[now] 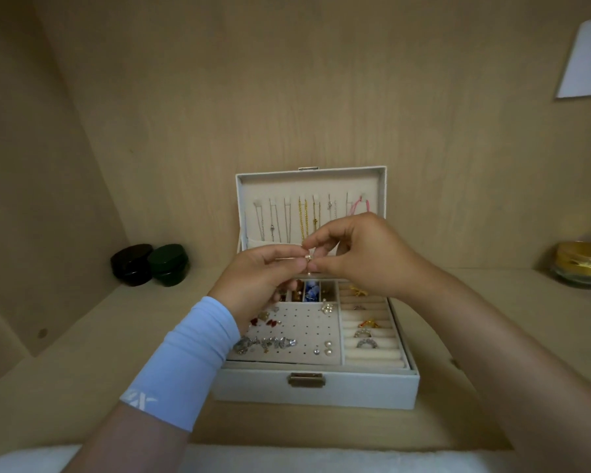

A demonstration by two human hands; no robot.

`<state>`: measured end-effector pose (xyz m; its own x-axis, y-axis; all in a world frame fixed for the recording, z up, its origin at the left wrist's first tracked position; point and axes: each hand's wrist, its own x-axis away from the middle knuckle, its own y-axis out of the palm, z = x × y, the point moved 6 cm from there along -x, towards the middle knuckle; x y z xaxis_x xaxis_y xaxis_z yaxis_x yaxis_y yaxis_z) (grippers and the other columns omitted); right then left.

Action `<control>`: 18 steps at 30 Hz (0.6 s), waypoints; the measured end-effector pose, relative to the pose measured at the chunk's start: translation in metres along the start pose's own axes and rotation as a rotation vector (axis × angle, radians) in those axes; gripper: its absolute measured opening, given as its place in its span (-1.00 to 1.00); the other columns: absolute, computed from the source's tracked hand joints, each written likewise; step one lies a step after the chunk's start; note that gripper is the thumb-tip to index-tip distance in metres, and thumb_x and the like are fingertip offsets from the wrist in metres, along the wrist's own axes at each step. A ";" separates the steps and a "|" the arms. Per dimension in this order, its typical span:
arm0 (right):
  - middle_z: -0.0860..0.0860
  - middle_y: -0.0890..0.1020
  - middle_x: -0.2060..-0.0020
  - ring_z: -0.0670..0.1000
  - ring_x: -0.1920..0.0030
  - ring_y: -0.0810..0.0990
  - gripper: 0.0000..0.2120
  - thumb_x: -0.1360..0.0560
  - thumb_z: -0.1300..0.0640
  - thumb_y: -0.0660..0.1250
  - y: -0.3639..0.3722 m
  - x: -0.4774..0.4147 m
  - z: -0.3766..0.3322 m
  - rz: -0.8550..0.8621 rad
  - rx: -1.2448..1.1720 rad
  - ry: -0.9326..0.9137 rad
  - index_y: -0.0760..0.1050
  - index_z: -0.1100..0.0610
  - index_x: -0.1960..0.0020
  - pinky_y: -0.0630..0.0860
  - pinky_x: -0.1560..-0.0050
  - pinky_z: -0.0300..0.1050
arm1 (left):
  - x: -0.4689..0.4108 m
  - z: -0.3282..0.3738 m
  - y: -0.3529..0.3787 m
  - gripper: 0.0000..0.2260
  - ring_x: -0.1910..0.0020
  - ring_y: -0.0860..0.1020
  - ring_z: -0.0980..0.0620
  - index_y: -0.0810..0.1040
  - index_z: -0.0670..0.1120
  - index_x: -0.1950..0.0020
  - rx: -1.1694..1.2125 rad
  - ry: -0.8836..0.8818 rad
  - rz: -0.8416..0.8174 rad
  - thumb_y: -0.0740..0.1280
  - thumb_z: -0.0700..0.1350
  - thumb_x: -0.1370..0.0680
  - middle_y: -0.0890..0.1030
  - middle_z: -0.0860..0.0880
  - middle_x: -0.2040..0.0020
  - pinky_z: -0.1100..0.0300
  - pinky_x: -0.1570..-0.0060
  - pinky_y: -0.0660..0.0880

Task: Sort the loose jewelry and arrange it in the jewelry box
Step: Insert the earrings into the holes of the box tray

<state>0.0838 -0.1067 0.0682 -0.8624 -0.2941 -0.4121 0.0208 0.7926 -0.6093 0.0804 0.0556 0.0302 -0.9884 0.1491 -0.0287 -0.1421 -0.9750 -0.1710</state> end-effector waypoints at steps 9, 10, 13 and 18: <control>-0.25 0.68 0.32 -0.34 0.32 0.57 -0.90 -0.44 0.15 0.55 -0.003 0.023 0.010 -0.172 0.191 0.075 0.75 -0.01 0.07 0.39 0.29 -0.50 | 0.000 -0.001 0.014 -0.86 0.10 0.56 0.19 0.69 0.18 0.01 -0.708 0.231 -0.112 0.44 -0.06 -0.51 0.65 0.19 0.11 0.33 0.02 0.49; -0.30 0.65 0.37 -0.35 0.36 0.55 -0.91 -0.45 0.15 0.54 -0.002 0.028 0.012 -0.175 0.200 0.079 0.75 -0.01 0.07 0.38 0.32 -0.49 | -0.001 -0.004 0.018 -0.86 0.10 0.55 0.19 0.69 0.19 0.01 -0.747 0.251 -0.149 0.46 -0.05 -0.50 0.64 0.19 0.10 0.30 0.00 0.48; -0.35 0.61 0.42 -0.33 0.37 0.54 -0.92 -0.44 0.12 0.54 0.003 0.037 0.014 -0.143 0.250 0.085 0.74 -0.06 0.12 0.40 0.34 -0.43 | -0.005 -0.005 0.027 -0.89 0.06 0.54 0.19 0.71 0.17 0.04 -0.768 0.306 -0.217 0.48 -0.03 -0.48 0.61 0.17 0.09 0.20 -0.08 0.48; -0.26 0.68 0.33 -0.25 0.27 0.62 -0.92 -0.40 0.04 0.58 0.009 0.042 0.016 -0.082 0.326 0.074 0.72 -0.13 0.19 0.63 0.13 -0.09 | -0.012 -0.006 0.026 -0.88 0.06 0.55 0.19 0.71 0.18 0.01 -0.797 0.340 -0.209 0.49 0.00 -0.47 0.58 0.22 0.15 0.22 -0.08 0.48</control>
<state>0.0557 -0.1207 0.0343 -0.9019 -0.3010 -0.3098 0.1001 0.5521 -0.8278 0.0885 0.0292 0.0204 -0.8589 0.4758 -0.1892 -0.1132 -0.5368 -0.8361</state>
